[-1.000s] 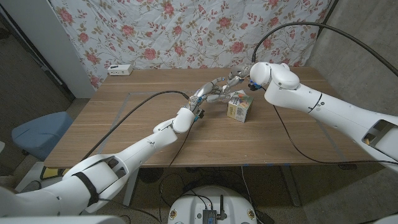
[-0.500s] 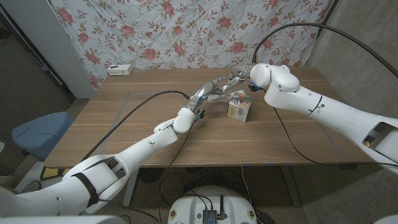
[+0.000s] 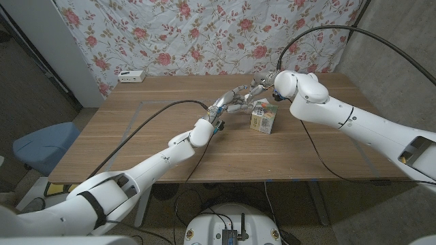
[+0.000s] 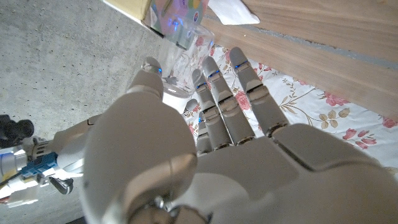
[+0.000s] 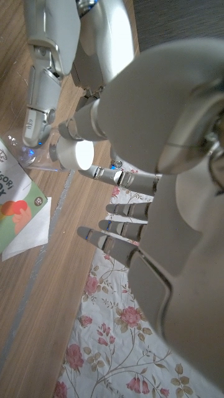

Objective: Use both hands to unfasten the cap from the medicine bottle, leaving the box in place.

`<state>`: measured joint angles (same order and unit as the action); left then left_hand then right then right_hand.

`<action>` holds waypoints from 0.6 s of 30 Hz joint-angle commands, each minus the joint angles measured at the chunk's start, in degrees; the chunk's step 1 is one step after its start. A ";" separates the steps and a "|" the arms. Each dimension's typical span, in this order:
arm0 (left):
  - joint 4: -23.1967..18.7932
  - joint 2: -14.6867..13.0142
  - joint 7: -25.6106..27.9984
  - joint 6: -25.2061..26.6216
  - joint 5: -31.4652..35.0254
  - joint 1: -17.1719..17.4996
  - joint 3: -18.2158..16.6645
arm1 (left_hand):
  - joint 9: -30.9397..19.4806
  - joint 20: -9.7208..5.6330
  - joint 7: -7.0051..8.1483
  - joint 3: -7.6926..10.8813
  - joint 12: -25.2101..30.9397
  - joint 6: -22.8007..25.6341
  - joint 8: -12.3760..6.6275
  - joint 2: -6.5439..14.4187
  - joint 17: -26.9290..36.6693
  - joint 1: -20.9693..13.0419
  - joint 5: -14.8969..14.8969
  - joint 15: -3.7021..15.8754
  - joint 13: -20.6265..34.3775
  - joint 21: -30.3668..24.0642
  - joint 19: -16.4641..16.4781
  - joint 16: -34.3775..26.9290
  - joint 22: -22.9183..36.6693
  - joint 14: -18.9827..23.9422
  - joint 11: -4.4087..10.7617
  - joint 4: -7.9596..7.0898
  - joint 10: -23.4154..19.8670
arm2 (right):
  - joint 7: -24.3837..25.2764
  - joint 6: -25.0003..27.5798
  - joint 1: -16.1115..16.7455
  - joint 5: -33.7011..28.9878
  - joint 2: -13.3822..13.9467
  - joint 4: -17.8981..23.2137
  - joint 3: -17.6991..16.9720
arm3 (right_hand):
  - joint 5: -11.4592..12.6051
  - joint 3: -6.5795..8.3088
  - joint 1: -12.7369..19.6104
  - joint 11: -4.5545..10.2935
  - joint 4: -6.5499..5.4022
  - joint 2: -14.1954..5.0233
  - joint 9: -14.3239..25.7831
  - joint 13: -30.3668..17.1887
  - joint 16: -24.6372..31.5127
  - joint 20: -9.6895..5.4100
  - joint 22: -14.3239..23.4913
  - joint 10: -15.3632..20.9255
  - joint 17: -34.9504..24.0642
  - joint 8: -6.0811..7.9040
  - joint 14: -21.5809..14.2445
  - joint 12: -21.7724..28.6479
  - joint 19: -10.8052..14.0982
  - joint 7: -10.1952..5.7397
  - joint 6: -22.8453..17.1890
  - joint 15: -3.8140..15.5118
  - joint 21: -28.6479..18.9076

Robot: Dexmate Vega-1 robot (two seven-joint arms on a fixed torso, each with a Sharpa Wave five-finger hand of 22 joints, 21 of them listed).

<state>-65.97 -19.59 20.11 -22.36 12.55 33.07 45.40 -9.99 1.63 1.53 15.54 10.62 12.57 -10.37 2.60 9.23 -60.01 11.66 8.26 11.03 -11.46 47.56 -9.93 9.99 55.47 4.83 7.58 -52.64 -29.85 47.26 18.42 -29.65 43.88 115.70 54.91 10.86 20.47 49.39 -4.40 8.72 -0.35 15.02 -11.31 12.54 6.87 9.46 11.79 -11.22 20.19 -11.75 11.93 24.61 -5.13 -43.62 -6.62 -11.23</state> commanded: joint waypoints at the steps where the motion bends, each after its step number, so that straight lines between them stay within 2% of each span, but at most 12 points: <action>1: -2.54 -1.21 0.14 1.14 0.24 1.38 -0.67 | -0.17 0.05 0.23 0.54 0.58 0.40 -0.37 0.27 0.17 -0.06 0.20 2.28 0.19 0.02 -0.21 -0.13 0.09 0.51 2.30 0.05 -2.91 | 0.20 -0.29 0.57 0.12 -0.21 0.33 -0.53 | 0.30 0.56 1.19 0.55 0.36 -0.28 0.21 -0.19 0.16 -0.34 0.24 0.15 -0.17 0.44 -0.01 0.17 0.40 -0.69 -0.09 0.42 -0.04; 18: -3.92 -2.19 0.60 1.02 0.49 2.33 -1.54 | -0.17 0.04 0.22 0.73 0.55 0.42 -0.35 0.25 0.16 0.06 0.19 2.31 0.19 0.01 -0.25 -0.17 0.08 0.68 2.11 0.07 -2.87 | 0.56 -1.66 0.72 1.70 -0.79 -0.04 -1.28 | 0.32 1.31 2.45 1.21 0.81 -0.49 0.09 -0.19 -0.03 -0.44 0.24 0.18 -0.20 0.77 -0.03 -0.06 0.32 -1.73 -0.79 1.05 0.13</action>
<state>-69.10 -21.29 20.45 -21.26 12.86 34.87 44.32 -9.99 1.63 1.53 15.79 10.82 12.57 -10.37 2.28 9.26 -59.70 11.61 8.27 11.12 -11.46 47.56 -9.93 9.99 55.48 4.83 7.82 -52.63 -29.54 46.53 18.92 -29.19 43.32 115.84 54.22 10.80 21.18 51.31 -3.86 9.44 -0.77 15.04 -11.31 12.54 6.65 9.46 11.87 -11.35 20.39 -11.75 11.93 24.82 -6.59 -44.01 -6.02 -11.24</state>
